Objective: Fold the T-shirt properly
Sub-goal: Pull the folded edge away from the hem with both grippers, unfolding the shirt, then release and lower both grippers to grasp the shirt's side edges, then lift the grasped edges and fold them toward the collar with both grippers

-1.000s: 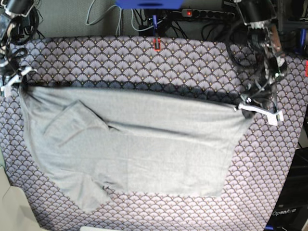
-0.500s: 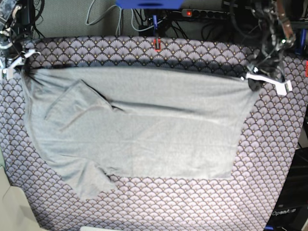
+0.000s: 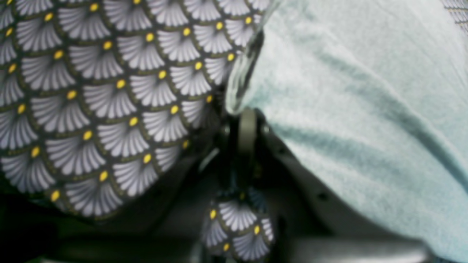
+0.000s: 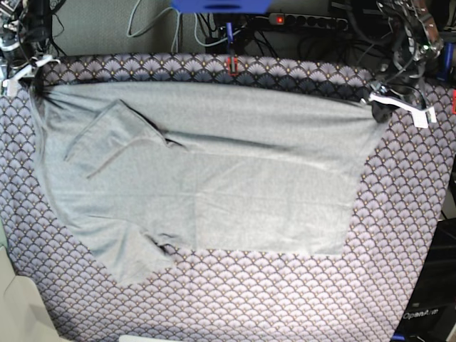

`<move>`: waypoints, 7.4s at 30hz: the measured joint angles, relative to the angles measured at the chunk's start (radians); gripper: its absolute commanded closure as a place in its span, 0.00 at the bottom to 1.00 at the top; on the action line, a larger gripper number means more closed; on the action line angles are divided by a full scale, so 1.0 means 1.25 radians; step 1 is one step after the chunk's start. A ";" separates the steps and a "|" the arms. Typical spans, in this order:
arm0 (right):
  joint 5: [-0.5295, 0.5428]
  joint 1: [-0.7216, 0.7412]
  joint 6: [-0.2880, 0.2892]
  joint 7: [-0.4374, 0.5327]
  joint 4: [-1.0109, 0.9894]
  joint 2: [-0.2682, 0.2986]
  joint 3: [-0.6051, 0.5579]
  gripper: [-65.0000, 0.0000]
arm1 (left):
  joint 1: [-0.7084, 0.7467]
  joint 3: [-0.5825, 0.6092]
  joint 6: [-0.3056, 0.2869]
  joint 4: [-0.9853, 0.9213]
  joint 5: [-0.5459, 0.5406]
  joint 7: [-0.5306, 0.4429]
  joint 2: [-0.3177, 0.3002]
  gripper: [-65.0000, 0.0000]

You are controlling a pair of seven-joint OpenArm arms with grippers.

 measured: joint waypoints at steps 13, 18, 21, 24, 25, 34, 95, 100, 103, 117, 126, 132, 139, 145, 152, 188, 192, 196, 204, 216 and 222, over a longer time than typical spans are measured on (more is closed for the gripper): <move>0.002 -0.040 0.002 0.034 0.000 -0.009 0.023 1.00 | 0.055 -0.027 -0.035 -0.007 0.000 -0.006 0.022 1.00; 0.002 -0.063 0.000 0.081 0.000 -0.034 0.024 1.00 | 0.056 -0.037 -0.035 -0.007 0.000 -0.002 0.020 1.00; -0.001 -0.064 0.000 0.083 0.000 -0.034 0.024 1.00 | 0.073 -0.037 -0.036 -0.009 -0.001 -0.014 0.019 1.00; 0.000 -0.062 0.000 0.081 0.000 -0.034 0.024 1.00 | 0.082 -0.037 -0.035 -0.022 0.003 -0.010 0.021 1.00; 0.000 -0.062 0.000 0.081 0.000 -0.034 0.024 1.00 | 0.083 -0.037 -0.035 -0.022 0.002 -0.011 0.022 1.00; -0.001 -0.060 0.000 0.080 0.000 -0.034 0.025 0.91 | 0.080 -0.037 -0.034 -0.060 0.000 -0.020 0.032 1.00; -0.587 0.808 -0.025 -0.018 -0.421 0.025 -0.055 0.73 | -0.564 0.155 -0.116 -0.211 0.486 0.082 0.038 0.59; -0.584 0.840 -0.025 0.001 -0.518 0.034 -0.100 0.52 | -0.640 0.180 -0.117 -0.406 0.584 -0.016 0.061 0.33; -0.587 0.836 -0.025 0.039 -0.546 0.040 -0.105 0.47 | -0.643 0.183 -0.119 -0.466 0.608 -0.054 0.062 0.32; -0.587 0.859 -0.028 0.222 -0.836 0.135 -0.107 0.47 | -0.554 0.177 -0.118 -0.345 0.602 -0.064 0.062 0.32; -0.587 0.853 -0.028 0.233 -0.836 0.116 -0.107 0.83 | -0.557 0.175 -0.118 -0.338 0.602 -0.066 0.060 0.31; -0.587 0.853 -0.028 0.233 -0.836 0.115 -0.108 1.00 | -0.598 0.176 -0.117 -0.418 0.605 -0.077 0.052 0.31; -0.587 0.853 -0.028 0.233 -0.835 0.116 -0.108 1.00 | -0.673 0.170 -0.115 -0.604 0.601 -0.155 0.021 0.31; -0.584 0.845 -0.028 0.240 -0.833 0.118 -0.109 1.00 | -0.744 0.159 -0.116 -0.778 0.603 -0.258 0.019 0.31; -0.572 0.836 -0.028 0.249 -0.833 0.120 -0.109 1.00 | -0.785 0.158 -0.013 -0.896 0.599 -0.349 0.005 0.31; -0.590 0.757 -0.025 0.219 -0.652 0.102 -0.103 1.00 | -0.775 0.159 -0.028 -0.812 0.594 -0.233 0.017 1.00; -0.584 0.699 -0.025 0.196 -0.515 0.056 -0.105 1.00 | -0.727 0.157 -0.026 -0.666 0.596 -0.183 0.043 1.00; -0.584 0.629 -0.024 0.195 -0.376 0.022 -0.105 1.00 | -0.654 0.159 -0.028 -0.511 0.591 -0.102 0.054 1.00; -0.578 0.526 -0.019 0.171 -0.090 -0.087 -0.031 1.00 | -0.521 0.160 -0.028 -0.318 0.580 -0.044 0.073 1.00; -0.496 0.349 -0.019 0.171 0.149 -0.179 0.026 1.00 | -0.343 0.161 -0.029 -0.102 0.392 0.044 0.038 1.00; -0.460 0.284 -0.021 0.168 0.182 -0.184 0.031 1.00 | -0.276 0.161 -0.029 -0.037 0.384 0.047 0.042 1.00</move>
